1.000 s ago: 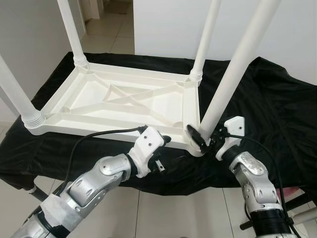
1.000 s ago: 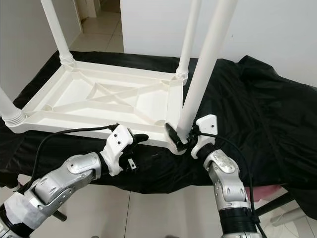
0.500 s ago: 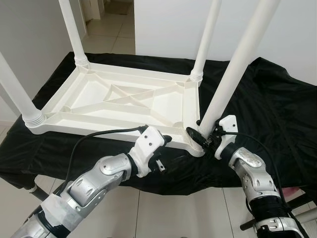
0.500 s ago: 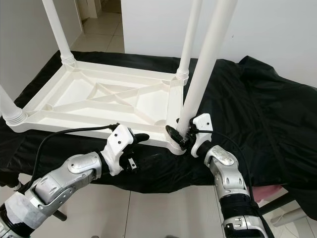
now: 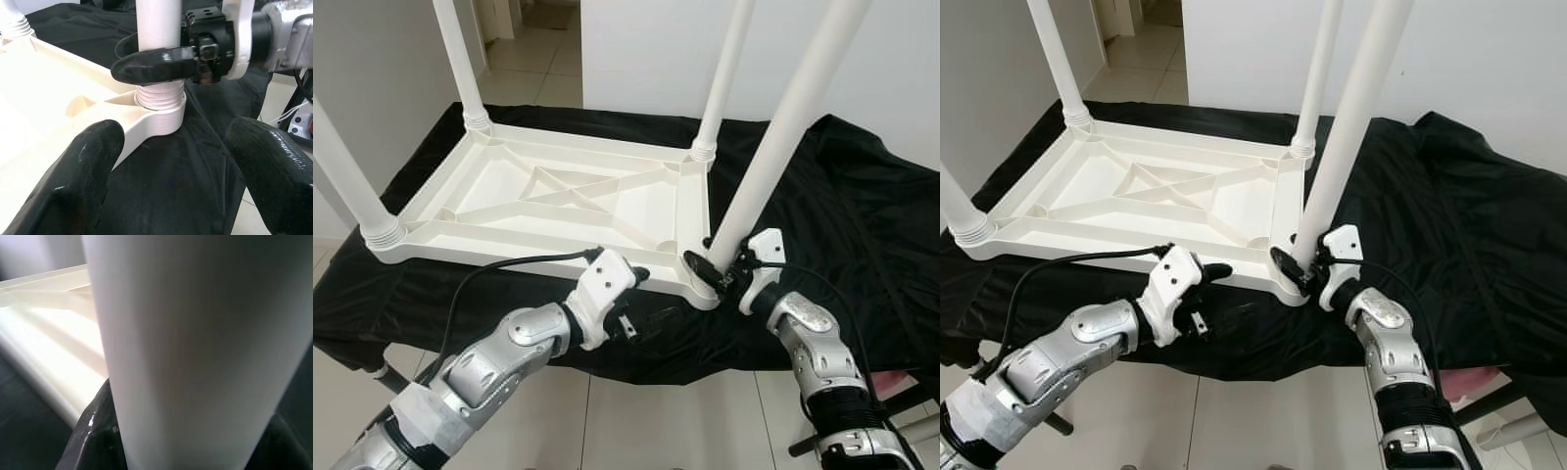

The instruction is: Building children table

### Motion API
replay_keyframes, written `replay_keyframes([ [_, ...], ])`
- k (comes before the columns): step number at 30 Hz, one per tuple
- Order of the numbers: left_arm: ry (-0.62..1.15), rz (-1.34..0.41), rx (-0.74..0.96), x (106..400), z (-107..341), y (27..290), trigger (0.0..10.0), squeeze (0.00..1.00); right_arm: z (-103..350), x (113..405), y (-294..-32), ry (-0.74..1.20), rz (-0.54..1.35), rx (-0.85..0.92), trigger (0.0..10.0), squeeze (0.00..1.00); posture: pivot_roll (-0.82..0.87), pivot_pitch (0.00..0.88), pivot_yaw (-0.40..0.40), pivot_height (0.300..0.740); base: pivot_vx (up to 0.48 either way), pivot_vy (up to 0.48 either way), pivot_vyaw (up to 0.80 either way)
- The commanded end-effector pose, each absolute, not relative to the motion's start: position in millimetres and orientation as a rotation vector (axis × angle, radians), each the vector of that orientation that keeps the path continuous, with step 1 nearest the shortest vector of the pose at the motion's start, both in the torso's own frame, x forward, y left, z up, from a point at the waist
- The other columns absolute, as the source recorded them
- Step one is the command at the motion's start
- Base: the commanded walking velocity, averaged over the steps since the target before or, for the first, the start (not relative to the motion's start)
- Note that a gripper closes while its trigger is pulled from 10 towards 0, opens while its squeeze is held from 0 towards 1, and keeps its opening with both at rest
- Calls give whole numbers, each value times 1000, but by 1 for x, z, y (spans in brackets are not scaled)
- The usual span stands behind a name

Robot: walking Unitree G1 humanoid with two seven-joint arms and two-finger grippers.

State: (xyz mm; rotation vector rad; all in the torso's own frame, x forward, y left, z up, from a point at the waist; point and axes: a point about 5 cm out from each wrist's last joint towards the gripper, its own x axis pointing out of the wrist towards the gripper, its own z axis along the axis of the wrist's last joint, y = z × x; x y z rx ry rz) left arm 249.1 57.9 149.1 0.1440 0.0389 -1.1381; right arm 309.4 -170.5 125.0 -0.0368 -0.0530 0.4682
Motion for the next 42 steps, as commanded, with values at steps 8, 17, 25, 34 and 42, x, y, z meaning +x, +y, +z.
replay_keyframes([
  [8,63,-1347,145,240,146,57,10000,0,115,304,-181,4,121,53,10000,0,-38,0,-24,740,0,0,0],
  [17,51,-1273,116,247,145,58,10000,0,106,298,-161,22,-162,118,10000,0,-46,0,-23,740,0,0,0],
  [25,7,-1136,69,260,151,62,10000,0,115,298,-148,-24,-246,79,10000,0,-41,0,-35,740,0,0,0],
  [34,-3,-1114,66,263,152,67,10000,0,120,291,-154,-81,-222,76,10000,1000,-35,0,-43,740,0,0,0],
  [42,-15,-1064,58,266,153,75,10000,0,121,269,-157,-146,-148,55,10000,0,-40,0,-39,740,0,0,0],
])
